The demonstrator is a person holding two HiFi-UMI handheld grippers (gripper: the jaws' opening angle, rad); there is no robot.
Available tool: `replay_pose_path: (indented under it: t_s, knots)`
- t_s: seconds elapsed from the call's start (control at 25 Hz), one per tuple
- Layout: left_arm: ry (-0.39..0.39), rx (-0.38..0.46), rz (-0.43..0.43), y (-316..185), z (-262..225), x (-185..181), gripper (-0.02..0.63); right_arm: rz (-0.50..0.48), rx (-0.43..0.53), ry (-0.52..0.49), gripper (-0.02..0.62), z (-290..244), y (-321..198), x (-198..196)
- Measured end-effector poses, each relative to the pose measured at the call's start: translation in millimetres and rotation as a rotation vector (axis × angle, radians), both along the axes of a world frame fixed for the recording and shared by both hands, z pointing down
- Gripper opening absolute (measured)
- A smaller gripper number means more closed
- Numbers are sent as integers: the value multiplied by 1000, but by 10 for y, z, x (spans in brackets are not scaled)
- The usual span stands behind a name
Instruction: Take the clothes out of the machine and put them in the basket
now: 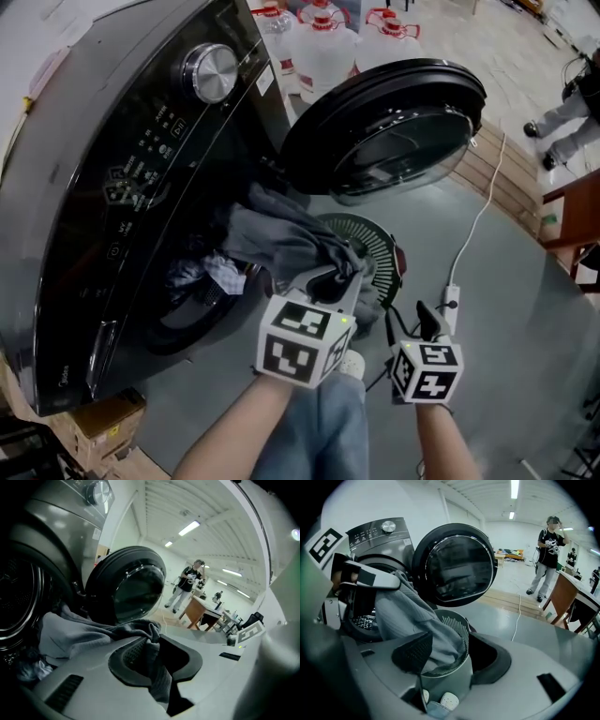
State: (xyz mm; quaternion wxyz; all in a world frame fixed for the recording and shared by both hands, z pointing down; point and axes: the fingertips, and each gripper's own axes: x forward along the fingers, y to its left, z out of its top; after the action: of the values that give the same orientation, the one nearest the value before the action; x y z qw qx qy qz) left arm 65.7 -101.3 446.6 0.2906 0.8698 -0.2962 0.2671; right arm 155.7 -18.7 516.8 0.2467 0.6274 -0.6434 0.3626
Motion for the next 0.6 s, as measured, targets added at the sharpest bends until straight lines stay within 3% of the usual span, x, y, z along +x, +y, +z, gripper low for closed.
replay_pose_path:
  t_s: [0.16, 0.32, 0.6]
  knots:
    - [-105, -89, -25, 56, 404, -71, 73, 6, -11, -3, 227, 61, 37, -1]
    - [-170, -89, -46, 27, 613, -196, 260, -9, -21, -2, 227, 111, 59, -57]
    - [-257, -67, -78, -150, 785, -624, 267, -30, -38, 0, 225, 171, 66, -145]
